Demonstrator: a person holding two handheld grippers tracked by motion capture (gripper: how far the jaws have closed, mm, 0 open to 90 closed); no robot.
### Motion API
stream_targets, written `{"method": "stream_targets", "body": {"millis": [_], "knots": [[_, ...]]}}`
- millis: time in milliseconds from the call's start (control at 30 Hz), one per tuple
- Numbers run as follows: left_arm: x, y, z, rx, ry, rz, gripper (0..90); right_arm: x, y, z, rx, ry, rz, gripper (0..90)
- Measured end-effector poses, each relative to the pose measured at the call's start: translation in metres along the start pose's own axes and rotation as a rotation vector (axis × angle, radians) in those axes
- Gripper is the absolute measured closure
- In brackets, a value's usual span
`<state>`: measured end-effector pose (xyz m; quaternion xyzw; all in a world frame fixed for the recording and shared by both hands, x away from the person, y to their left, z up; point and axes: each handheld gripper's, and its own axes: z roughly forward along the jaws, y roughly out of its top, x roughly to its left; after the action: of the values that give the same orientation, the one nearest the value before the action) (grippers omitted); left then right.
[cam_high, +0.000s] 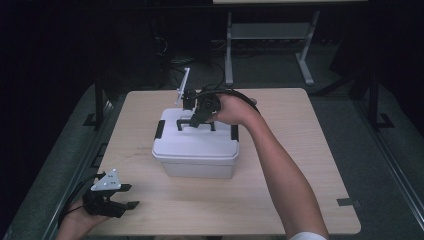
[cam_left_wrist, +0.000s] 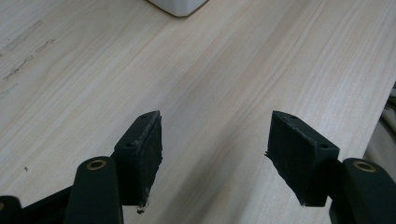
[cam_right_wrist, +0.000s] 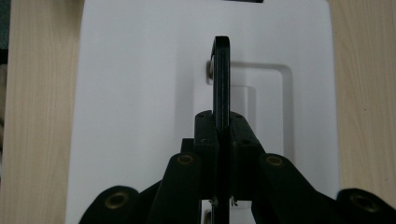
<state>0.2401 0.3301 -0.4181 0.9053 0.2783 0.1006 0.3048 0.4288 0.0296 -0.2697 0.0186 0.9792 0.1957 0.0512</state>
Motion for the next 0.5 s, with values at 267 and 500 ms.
{"method": "stream_targets", "body": {"millis": [267, 500], "knots": [[0.0001, -0.0001, 0.0006, 0.006, -0.001, 0.000, 35.4, -0.0009, -0.0011, 0.0030, 0.000, 0.000, 0.009, 83.7], [-0.0002, -0.0002, -0.0001, -0.001, -0.001, -0.002, 35.5, -0.0002, -0.0031, 0.0062, -0.004, 0.006, 0.016, 83.6]]}}
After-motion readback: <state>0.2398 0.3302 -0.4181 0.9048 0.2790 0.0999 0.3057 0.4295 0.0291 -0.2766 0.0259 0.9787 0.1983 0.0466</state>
